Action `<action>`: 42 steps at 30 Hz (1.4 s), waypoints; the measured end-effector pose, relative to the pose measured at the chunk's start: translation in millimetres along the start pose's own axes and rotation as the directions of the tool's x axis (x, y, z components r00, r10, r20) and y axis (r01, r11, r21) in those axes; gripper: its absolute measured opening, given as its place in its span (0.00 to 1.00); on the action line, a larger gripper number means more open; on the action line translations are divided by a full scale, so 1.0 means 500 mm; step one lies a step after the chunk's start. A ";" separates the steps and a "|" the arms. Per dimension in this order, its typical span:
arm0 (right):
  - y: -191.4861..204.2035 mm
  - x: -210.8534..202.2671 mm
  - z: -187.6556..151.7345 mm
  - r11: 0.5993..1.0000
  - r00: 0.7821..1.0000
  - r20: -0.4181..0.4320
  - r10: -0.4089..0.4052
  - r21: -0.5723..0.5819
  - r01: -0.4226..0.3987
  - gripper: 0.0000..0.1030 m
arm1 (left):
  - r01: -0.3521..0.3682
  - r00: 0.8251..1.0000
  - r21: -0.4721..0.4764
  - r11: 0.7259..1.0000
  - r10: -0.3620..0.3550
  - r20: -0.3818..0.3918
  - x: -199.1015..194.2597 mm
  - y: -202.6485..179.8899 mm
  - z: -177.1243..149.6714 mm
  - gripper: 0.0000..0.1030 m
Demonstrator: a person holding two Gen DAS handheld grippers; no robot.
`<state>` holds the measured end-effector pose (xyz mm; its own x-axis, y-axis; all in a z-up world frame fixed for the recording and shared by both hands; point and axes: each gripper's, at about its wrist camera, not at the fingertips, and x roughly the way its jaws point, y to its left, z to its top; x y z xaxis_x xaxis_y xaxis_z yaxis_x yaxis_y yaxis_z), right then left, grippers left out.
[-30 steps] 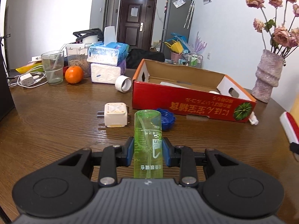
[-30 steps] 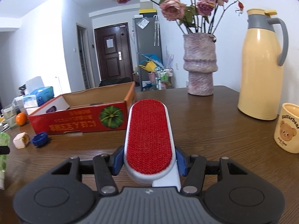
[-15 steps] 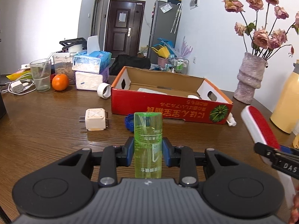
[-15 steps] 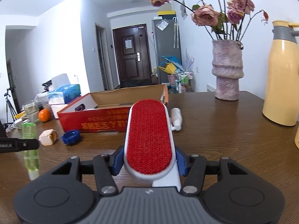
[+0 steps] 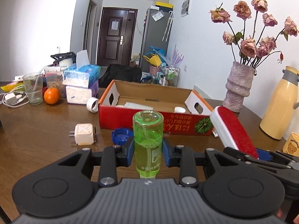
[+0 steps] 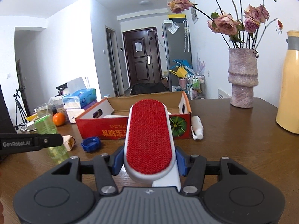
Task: Organize rigid objects
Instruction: 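Carry the bottle upright in the left tool while the right tool carries the lint brush to the box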
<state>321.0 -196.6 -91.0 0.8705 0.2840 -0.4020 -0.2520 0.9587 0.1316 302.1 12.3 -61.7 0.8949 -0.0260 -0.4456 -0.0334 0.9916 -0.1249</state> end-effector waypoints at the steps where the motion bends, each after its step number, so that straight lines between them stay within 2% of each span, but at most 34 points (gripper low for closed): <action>1: 0.004 0.001 0.005 1.000 1.000 0.002 0.002 -0.001 -0.002 0.53 | 0.000 1.000 0.002 1.000 0.000 0.005 0.000 -0.002 0.006 0.31; 14: 0.027 0.031 0.056 1.000 1.000 0.024 0.012 -0.009 -0.012 0.53 | 0.009 0.999 0.007 1.000 -0.010 0.047 0.030 -0.020 0.067 0.31; 23: 0.030 0.068 0.091 1.000 0.999 0.039 0.011 0.005 -0.011 0.53 | 0.017 0.998 -0.022 1.000 -0.016 0.057 0.073 -0.017 0.104 0.31; 42: 0.028 0.187 0.134 0.999 0.999 0.034 0.017 0.032 -0.019 0.53 | 0.018 0.998 -0.088 0.996 -0.013 0.055 0.186 0.006 0.161 0.31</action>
<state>427.4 -157.4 -66.0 0.8798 0.3001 -0.3685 -0.2543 0.9524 0.1683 421.1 23.0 -32.4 0.9182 -0.0317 -0.3949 -0.0567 0.9760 -0.2101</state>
